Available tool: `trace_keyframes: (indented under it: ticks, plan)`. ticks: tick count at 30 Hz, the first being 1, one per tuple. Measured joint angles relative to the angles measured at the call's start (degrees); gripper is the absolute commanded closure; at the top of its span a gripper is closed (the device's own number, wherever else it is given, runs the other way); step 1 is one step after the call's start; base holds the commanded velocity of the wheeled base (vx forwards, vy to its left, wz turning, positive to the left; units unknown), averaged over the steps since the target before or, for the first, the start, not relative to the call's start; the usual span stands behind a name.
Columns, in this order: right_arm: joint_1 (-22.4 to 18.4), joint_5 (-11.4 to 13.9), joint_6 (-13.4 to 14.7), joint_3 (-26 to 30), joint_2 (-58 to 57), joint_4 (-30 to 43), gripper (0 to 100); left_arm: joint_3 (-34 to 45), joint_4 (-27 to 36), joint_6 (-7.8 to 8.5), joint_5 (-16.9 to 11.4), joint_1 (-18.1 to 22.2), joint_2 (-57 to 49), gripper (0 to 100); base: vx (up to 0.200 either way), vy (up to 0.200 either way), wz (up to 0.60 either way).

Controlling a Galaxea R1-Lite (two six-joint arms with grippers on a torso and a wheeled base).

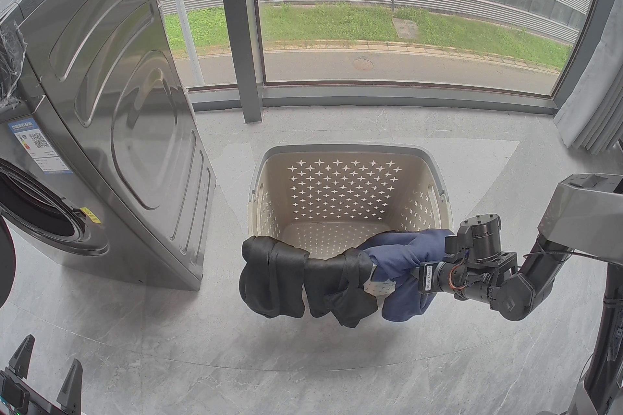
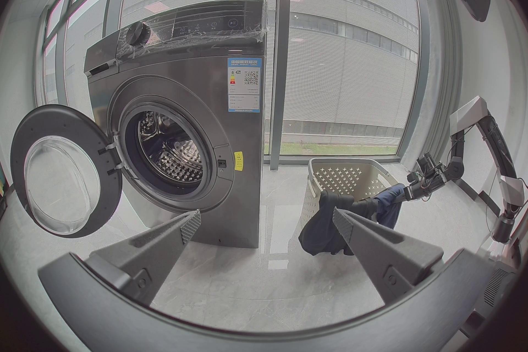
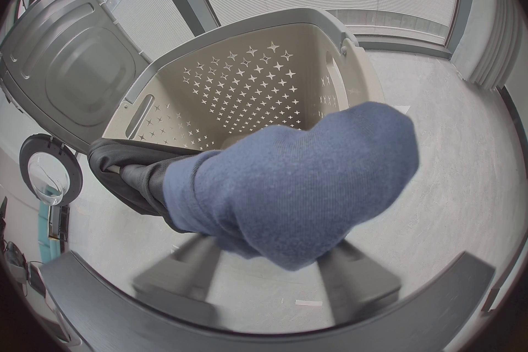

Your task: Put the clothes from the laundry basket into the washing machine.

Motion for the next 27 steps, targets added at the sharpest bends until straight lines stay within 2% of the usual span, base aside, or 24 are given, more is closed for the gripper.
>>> trace_keyframes:
  ticks: [12, 22, 27]
  plan:
    - [1.05, -0.27, -0.13, 2.71, -3.28, 0.16, 100, 0.0, 0.0, -0.02, 0.0, 0.02, 0.0, 0, 0.0, 0.0, 0.0]
    - [3.89, -0.71, -0.33, 7.8, -14.73, 0.84, 100, 0.0, 0.02, -0.02, 0.0, 0.0, 0.0, 0, 0.0, 0.0, 0.0]
    - [5.9, -2.4, -0.49, 9.92, -21.53, 1.19, 100, 0.0, 0.02, -0.02, 0.0, 0.02, 0.0, 0, 0.0, 0.0, 0.0]
